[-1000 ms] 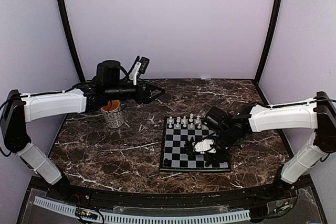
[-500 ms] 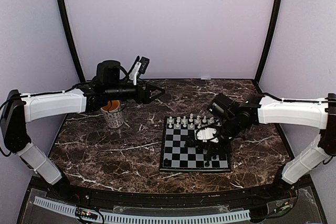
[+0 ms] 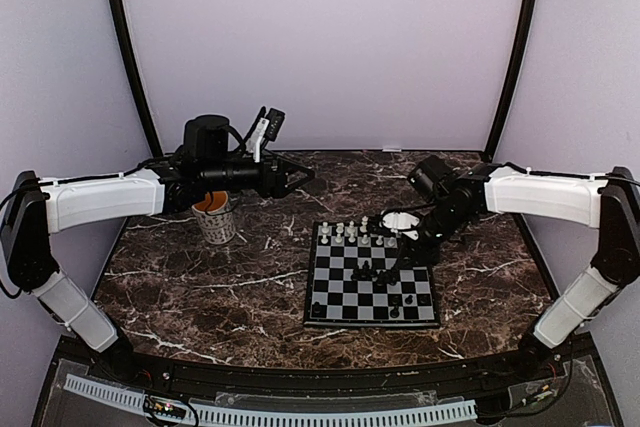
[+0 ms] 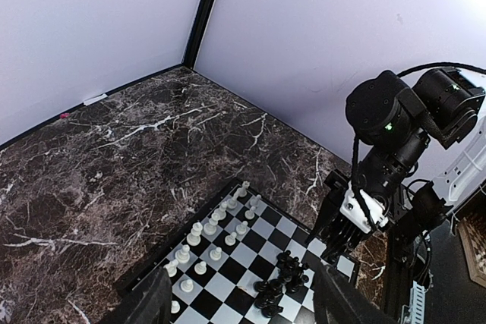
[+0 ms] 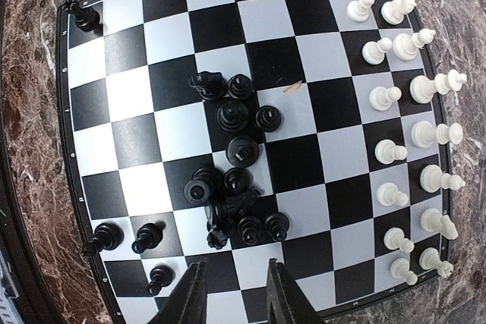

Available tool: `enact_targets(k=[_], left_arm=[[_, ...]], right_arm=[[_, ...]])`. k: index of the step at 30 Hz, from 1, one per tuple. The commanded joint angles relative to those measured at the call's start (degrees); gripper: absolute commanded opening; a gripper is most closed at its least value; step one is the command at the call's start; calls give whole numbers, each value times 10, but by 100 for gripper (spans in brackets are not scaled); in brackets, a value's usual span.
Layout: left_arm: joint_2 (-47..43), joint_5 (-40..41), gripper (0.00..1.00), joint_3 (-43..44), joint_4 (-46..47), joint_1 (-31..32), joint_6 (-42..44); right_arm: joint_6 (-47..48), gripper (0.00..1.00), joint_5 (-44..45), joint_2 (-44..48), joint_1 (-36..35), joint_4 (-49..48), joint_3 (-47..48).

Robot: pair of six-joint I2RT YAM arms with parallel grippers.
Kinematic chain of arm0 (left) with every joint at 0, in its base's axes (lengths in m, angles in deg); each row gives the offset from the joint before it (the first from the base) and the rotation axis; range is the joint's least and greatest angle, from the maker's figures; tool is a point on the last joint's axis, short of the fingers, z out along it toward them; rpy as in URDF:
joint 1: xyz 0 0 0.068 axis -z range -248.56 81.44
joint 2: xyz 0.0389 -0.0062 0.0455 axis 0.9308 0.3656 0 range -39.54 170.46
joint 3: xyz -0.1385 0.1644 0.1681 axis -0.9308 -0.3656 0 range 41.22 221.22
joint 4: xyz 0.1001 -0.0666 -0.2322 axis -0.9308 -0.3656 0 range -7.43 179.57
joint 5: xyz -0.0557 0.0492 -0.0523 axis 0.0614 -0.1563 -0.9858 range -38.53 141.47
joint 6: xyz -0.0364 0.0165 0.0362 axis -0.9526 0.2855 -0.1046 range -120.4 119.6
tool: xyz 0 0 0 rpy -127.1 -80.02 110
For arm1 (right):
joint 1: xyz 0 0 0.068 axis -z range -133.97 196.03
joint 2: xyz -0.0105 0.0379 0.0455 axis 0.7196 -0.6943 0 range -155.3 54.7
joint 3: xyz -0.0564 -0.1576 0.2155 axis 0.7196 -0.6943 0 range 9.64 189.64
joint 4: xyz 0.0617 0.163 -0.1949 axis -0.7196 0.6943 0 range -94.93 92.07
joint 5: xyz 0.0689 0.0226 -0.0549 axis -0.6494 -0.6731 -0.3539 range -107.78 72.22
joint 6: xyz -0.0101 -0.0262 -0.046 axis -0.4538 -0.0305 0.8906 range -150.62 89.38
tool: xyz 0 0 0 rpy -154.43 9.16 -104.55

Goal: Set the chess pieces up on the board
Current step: Pick up the rook from the chessboard.

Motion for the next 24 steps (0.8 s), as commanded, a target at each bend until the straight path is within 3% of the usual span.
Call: enact_targets(k=[1,9,24], left_arm=[[-6,-11,65,21,0,1,-1],[-4,-11,65,20,0,1,1],[1,-11,65,22,-2,1,2]], right_arm=[[1,29,-27,-12,0,-15,-7],[14,24,-37,-36,-2,-15,-10],[21,26,-17,-62,-11,-31,-16]])
